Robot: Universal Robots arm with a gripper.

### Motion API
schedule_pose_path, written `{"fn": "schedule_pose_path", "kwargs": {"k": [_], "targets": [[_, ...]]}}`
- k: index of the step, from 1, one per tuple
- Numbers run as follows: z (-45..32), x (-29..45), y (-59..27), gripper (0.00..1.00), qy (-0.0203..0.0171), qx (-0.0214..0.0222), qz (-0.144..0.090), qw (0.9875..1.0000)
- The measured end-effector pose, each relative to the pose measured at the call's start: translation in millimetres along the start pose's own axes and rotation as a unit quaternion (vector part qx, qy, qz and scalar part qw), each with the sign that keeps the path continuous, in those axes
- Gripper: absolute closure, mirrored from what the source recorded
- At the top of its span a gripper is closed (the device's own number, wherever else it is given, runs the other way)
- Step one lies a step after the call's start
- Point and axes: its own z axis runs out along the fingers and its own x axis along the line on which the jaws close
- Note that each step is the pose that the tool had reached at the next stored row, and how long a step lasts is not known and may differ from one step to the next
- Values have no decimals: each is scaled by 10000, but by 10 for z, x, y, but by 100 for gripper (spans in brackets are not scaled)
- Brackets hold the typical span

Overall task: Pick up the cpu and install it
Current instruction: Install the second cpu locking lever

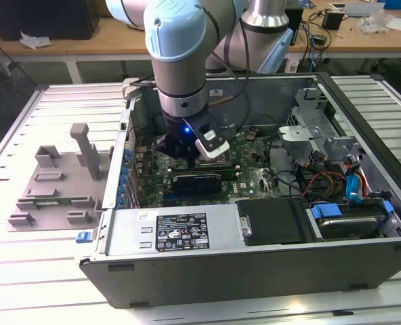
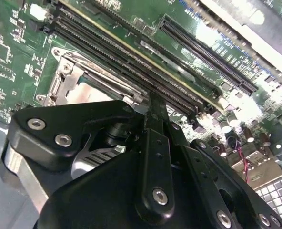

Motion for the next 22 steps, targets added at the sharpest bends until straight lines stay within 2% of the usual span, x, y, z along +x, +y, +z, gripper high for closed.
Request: {"fn": "schedule_pose_path", "kwargs": {"k": [2, 7, 9, 11, 16, 20, 22], "targets": [[3, 1, -12, 89, -1, -10, 2, 10000], [45, 4, -21, 89, -12, -173, 11, 9998], [60, 6, -23, 89, -18, -256, 16, 9997], [73, 8, -25, 89, -21, -296, 19, 9996], [72, 9, -26, 89, -21, -307, 19, 9995], [11, 4, -16, 89, -22, -308, 19, 9995], [8, 2, -15, 89, -23, -310, 19, 9995]]}}
